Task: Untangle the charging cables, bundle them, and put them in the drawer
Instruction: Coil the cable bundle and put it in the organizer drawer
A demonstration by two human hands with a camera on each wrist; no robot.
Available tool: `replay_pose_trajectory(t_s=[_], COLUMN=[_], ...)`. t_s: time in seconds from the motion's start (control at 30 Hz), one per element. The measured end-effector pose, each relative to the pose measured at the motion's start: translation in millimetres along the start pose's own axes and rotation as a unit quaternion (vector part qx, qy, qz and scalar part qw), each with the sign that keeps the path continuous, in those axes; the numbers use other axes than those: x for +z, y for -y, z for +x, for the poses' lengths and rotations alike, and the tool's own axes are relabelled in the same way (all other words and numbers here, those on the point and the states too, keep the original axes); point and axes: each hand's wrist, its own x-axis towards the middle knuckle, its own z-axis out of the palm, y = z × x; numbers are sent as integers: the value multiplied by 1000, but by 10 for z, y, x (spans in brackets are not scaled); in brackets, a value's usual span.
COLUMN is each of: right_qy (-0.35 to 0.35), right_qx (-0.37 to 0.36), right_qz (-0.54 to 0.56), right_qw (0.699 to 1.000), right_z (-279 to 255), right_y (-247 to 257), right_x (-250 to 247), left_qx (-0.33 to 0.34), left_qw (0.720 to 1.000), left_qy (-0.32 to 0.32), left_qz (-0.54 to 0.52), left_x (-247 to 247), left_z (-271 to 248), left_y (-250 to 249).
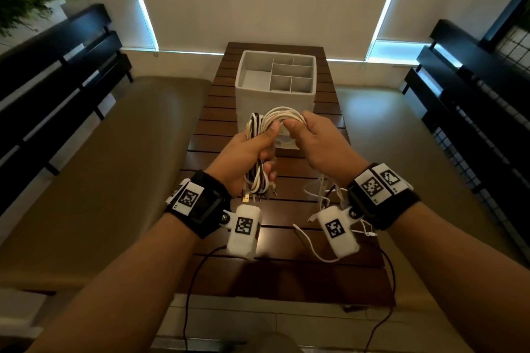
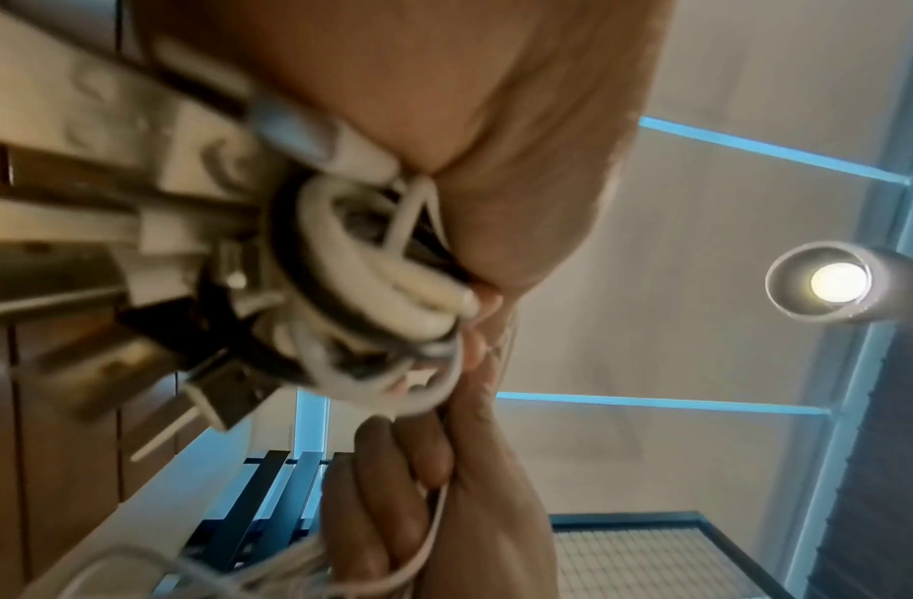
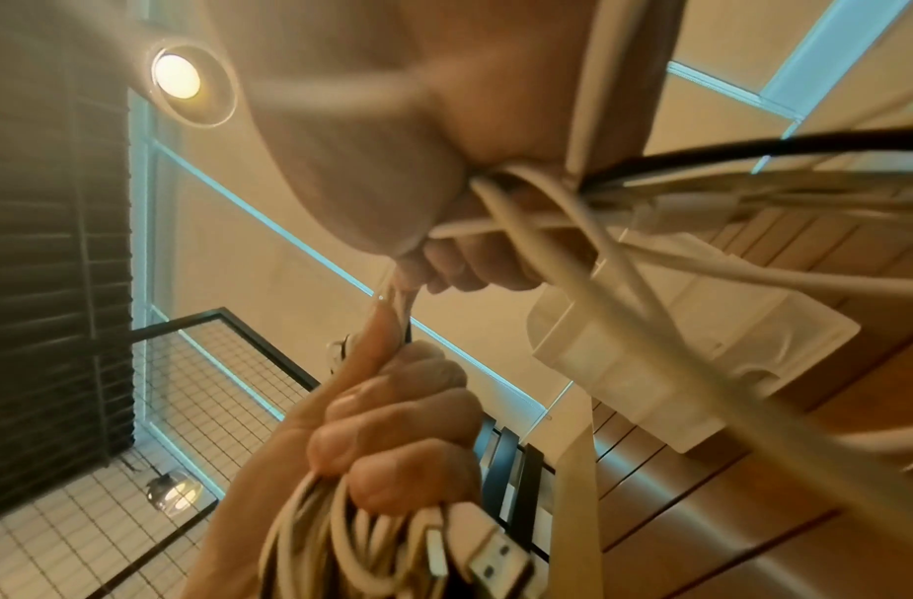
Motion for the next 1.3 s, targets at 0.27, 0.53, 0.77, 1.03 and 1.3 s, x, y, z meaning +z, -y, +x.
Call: replay_pose_trajectory(t_s=[0.27, 0.53, 0.77, 1.03, 1.3], right_qy=[-21, 56, 109, 90, 7], right_qx=[21, -1, -18, -32, -39], right_qz=[-18, 31, -88, -204, -113], right_qw=[999, 998, 990, 974, 993], right_z=[-144, -138, -213, -332, -268], right_y=[17, 1, -307, -121, 38], right_x=[12, -425, -518, -924, -711], left_qx=[3, 44, 25, 28, 86], left_qw=[998, 997, 997, 998, 995], left_qy=[-39, -46, -54, -18, -22], left_qz=[58, 33, 55, 57, 44], left_x=[147, 307, 424, 654, 657], left_z=[14, 66, 120, 160, 155], left_y=[189, 110, 288, 323, 59])
